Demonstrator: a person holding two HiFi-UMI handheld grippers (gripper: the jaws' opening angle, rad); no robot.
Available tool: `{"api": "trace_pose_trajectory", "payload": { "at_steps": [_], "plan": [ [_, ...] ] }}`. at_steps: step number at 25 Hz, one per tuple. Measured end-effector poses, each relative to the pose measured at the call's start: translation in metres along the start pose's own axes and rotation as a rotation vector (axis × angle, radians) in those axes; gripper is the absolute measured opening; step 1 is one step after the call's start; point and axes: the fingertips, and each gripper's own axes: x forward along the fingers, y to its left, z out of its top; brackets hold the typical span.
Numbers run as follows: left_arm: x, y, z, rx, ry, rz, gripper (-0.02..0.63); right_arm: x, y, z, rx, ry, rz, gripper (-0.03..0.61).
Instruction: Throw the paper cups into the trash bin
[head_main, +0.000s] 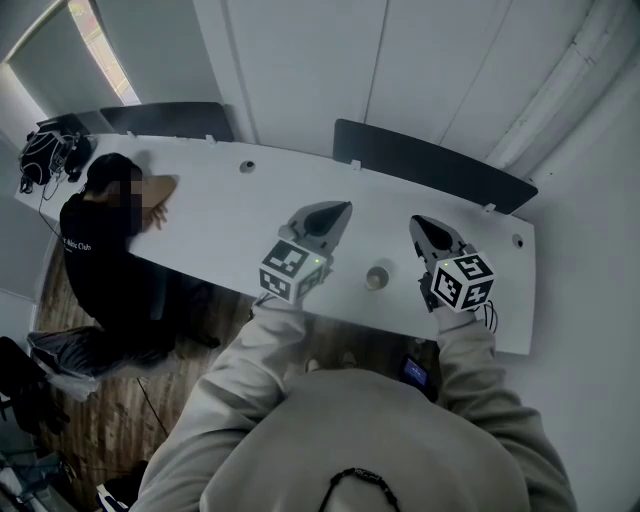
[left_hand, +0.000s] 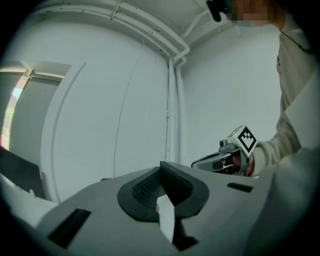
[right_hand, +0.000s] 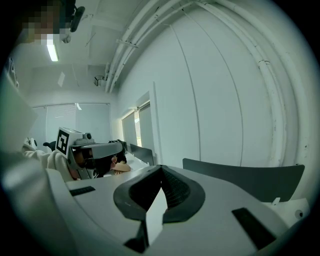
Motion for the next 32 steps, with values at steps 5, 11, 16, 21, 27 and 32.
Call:
{"api": "trace_pose_trajectory", "payload": {
  "at_steps": [5,11,16,21,27,32],
  "plan": [
    [-0.004,0.004,-0.012,-0.027,0.02,0.023,-0.011,0.003,-0.007,-0.007,0.002,0.018,0.003,0.018],
    [-0.009,0.003,-0.047,-0.078,0.09,0.033,-0.011,0.008,-0.007,-0.033,0.022,0.063,0.022,0.018],
    [-0.008,0.0,-0.071,-0.123,0.129,0.036,-0.011,0.012,-0.011,-0.06,0.037,0.111,0.031,0.018],
    [-0.006,-0.005,-0.102,-0.16,0.187,0.034,-0.011,0.014,-0.02,-0.092,0.092,0.155,0.017,0.018],
    [-0.001,-0.004,-0.139,-0.202,0.215,0.037,-0.011,0.019,-0.028,-0.13,0.118,0.221,0.014,0.018],
    [0.011,-0.006,-0.175,-0.239,0.243,0.044,-0.011,0.018,-0.033,-0.161,0.146,0.286,0.015,0.018]
  ]
}}
